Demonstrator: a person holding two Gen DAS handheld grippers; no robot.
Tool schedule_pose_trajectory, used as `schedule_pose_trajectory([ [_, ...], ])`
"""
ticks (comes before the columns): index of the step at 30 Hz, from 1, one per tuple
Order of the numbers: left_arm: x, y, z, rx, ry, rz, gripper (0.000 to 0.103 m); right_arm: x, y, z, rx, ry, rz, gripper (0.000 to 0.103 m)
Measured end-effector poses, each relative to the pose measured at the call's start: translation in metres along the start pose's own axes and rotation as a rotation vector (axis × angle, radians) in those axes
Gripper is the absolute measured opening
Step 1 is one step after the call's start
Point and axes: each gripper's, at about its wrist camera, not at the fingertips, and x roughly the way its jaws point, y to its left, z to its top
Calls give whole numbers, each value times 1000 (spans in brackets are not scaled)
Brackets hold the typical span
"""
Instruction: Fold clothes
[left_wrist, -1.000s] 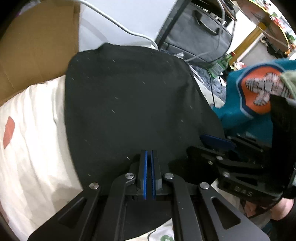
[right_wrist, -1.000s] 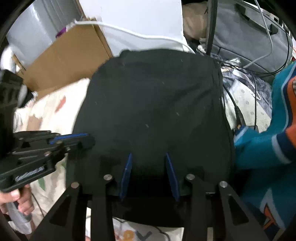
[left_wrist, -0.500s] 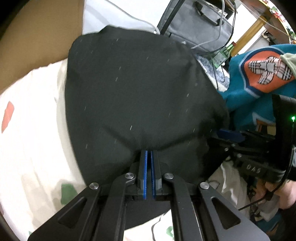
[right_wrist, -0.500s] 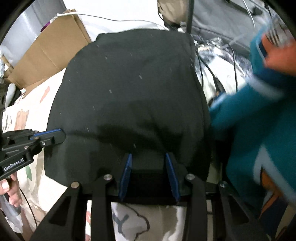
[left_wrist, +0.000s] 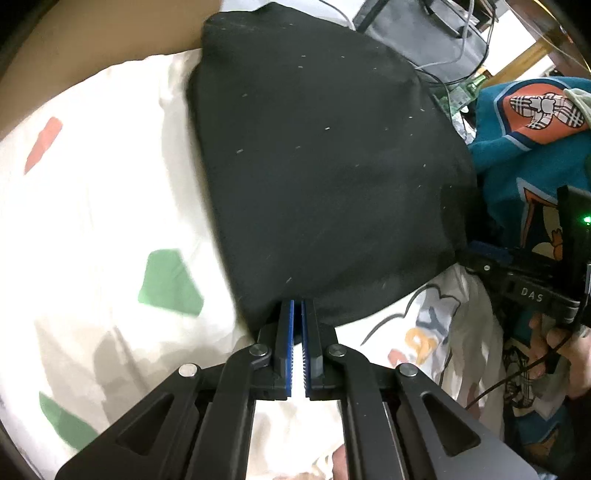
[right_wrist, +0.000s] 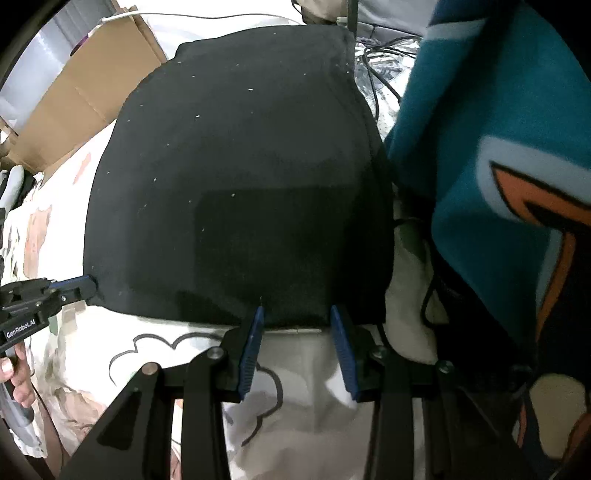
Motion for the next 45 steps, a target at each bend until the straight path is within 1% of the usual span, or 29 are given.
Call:
schedule_pose_trajectory([
  [5,-12,4,-4,-11,-11,18,3,-12,0,-1,16,-25,17,36],
  [8,-16,1,0,-9,-28,18,3,-15,2,0,18,-41,28,36],
  [12,-10,-10,10,-2,-35,24,3,-11,8,5,6,-54,44,36],
  [15,-3,-16,14,-15,-33,32,3,-7,10,10,39,-58,71,36],
  [18,3,-20,18,-23,-38,37,3,-3,14,17,37,-73,88,36],
  [24,13,-18,20,-33,-12,59,3,14,20,19,81,-67,99,36],
  [26,10,-18,22,-33,2,69,3,16,24,19,106,-65,115,40],
  [27,8,-18,23,-38,4,74,3,16,25,19,116,-63,127,46],
  [28,4,-18,24,-47,6,79,3,16,26,19,122,-61,136,48],
  [31,-7,-16,27,-79,25,89,3,12,29,20,128,-59,148,49],
  [35,-30,-18,31,-74,30,121,3,2,31,25,142,-62,168,50],
  [38,-48,-17,35,-88,44,147,3,-9,34,29,144,-57,166,55],
  [39,-53,-18,35,-91,50,152,5,-15,37,27,148,-54,169,59],
  [40,-58,-18,36,-93,57,158,19,-20,42,28,155,-50,178,64],
  [41,-65,-19,36,-96,56,162,33,-24,50,28,163,-47,188,66],
  [42,-73,-22,36,-97,44,163,64,-32,56,27,170,-45,195,71],
  [43,-81,-25,35,-98,30,161,82,-42,62,26,175,-46,197,77],
  [44,-90,-28,34,-97,18,159,84,-52,66,25,180,-47,200,80],
  [45,-97,-30,34,-96,13,161,84,-62,68,23,185,-44,204,86],
])
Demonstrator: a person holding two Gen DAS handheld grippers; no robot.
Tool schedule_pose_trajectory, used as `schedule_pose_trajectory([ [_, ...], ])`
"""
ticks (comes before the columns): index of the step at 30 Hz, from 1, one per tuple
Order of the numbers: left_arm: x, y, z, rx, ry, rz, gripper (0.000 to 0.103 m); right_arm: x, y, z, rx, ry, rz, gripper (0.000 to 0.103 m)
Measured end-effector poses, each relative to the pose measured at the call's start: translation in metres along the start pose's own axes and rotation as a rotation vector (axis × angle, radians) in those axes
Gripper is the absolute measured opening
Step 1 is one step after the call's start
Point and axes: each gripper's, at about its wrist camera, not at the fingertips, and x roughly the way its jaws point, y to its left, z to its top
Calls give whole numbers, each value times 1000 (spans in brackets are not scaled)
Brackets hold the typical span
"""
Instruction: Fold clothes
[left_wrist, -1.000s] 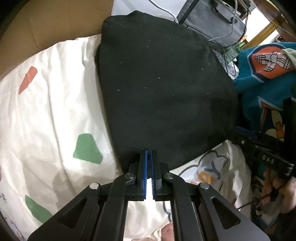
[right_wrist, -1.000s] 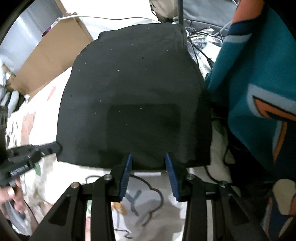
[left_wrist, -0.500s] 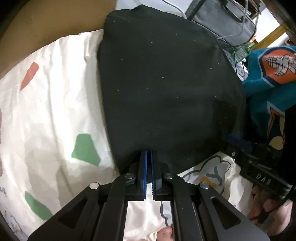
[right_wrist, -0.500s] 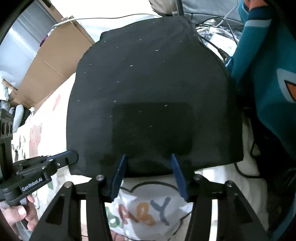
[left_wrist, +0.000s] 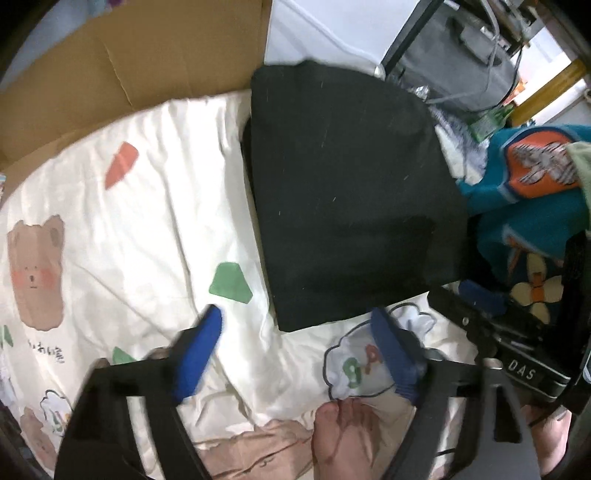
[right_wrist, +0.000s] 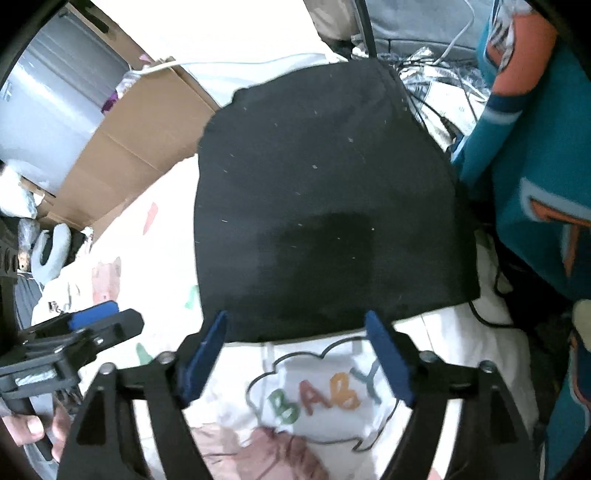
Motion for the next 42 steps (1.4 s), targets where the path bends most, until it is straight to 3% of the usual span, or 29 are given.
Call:
schedule_pose_trajectory([
  [3,-22,-2,-1,16,-1,28,84,-29,4,-9,8,9,3,102],
  [9,-73,6,3,5,-33,71,96,-72,27,-5,-23,4,-35,102],
  [19,-143,10,-8,-15,-67,134,96,-139,52,0,-53,-40,-68,102],
  [32,-249,27,-29,-55,-133,225,96,-179,81,15,-108,5,-62,102],
  [42,-316,70,-67,-169,-167,303,96,-227,120,10,-174,14,-32,102],
])
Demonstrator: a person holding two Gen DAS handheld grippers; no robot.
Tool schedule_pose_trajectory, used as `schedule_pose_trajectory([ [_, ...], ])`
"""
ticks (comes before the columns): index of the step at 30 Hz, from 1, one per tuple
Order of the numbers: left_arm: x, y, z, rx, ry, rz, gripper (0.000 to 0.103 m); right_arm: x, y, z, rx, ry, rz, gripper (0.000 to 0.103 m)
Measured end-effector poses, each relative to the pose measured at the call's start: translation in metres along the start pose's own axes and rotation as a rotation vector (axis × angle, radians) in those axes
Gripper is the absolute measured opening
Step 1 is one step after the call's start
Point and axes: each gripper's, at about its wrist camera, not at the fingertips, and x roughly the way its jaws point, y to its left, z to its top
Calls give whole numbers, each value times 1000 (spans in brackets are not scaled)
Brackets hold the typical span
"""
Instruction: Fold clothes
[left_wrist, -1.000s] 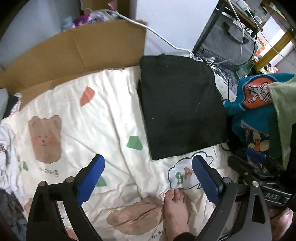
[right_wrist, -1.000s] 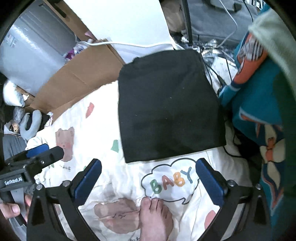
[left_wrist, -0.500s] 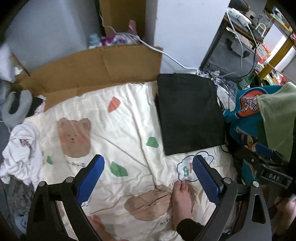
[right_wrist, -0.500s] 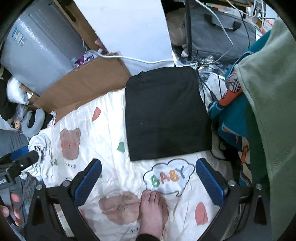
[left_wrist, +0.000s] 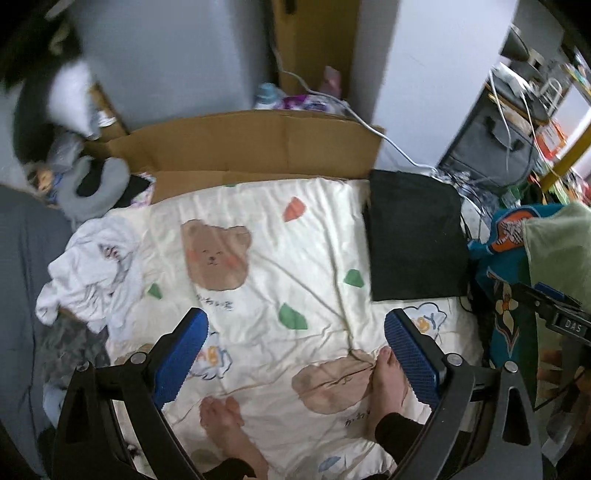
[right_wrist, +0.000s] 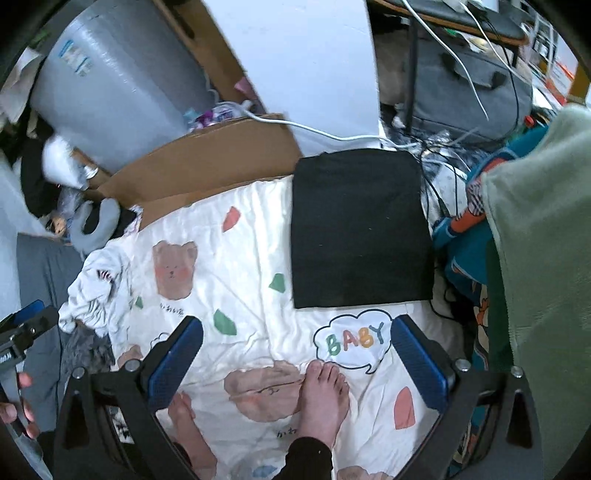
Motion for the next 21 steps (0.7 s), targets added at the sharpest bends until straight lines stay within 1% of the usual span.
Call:
schedule_pose_trajectory([
  [2,-13,12,-5,-10,-13,31,96,-11,10,1,-24,-8,-6,102],
  [5,-32,31,-12,-43,-31,52,96,-29,23,2,-53,-22,-19,102],
  [8,-51,47,-21,-48,-46,73,96,-47,33,2,-56,-24,11,102],
  [11,-70,63,-32,-51,-56,79,96,-64,43,0,-79,-45,10,102],
  [14,-94,82,-47,-48,-63,74,96,-77,52,-7,-86,-42,20,102],
  [16,-110,97,-58,-39,-77,87,97,-85,59,-13,-94,-46,23,102],
  [17,-116,105,-64,-46,-78,94,97,-89,62,-16,-96,-49,27,102],
  [21,-125,137,-84,-130,-81,88,97,-99,76,-28,-95,-53,42,102],
])
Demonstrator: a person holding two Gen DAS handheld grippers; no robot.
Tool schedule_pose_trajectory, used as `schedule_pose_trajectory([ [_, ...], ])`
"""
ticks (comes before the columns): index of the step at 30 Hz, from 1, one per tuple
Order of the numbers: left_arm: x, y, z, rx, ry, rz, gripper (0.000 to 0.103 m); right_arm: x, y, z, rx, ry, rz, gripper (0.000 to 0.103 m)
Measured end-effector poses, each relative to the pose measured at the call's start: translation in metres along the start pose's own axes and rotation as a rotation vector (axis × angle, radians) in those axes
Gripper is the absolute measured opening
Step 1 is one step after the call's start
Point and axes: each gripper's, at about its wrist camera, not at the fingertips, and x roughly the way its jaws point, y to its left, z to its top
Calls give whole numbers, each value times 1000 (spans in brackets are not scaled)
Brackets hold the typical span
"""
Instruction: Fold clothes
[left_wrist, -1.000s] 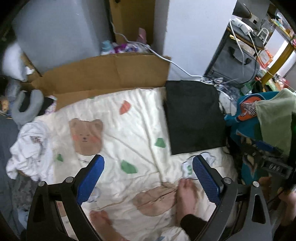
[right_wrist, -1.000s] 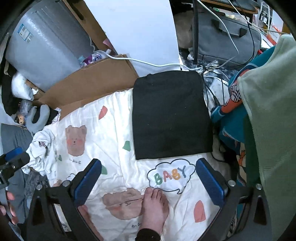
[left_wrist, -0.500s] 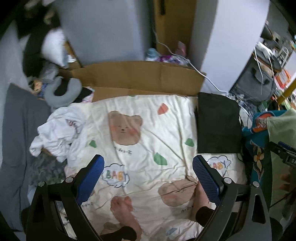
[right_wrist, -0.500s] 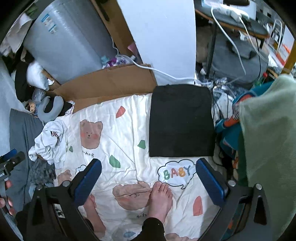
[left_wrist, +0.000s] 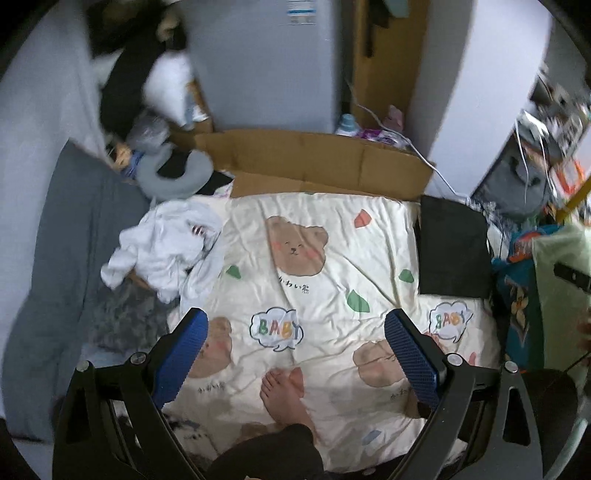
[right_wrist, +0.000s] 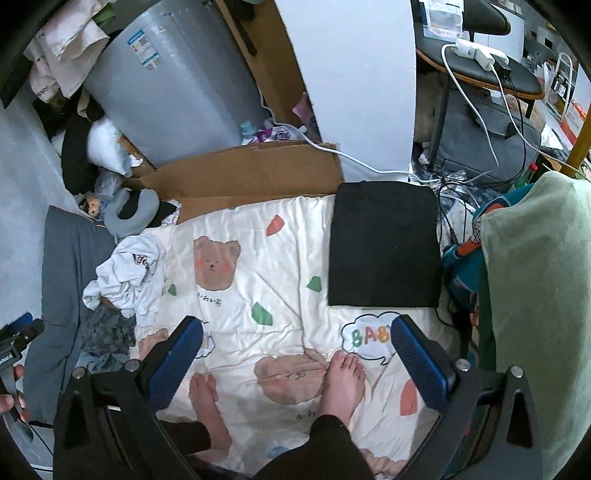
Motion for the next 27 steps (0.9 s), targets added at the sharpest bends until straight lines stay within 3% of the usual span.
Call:
schedule_pose_trajectory([
  [12,-21,65,-53,-152,-12,38,97,-15,36,-30,9,16,17,102],
  [24,-32,74,-84,-214,-130,47,97,-29,84,-63,-82,-12,32,102],
  [27,-27,77,-93,-229,-118,35,97,-31,90,-72,-93,-22,22,102],
])
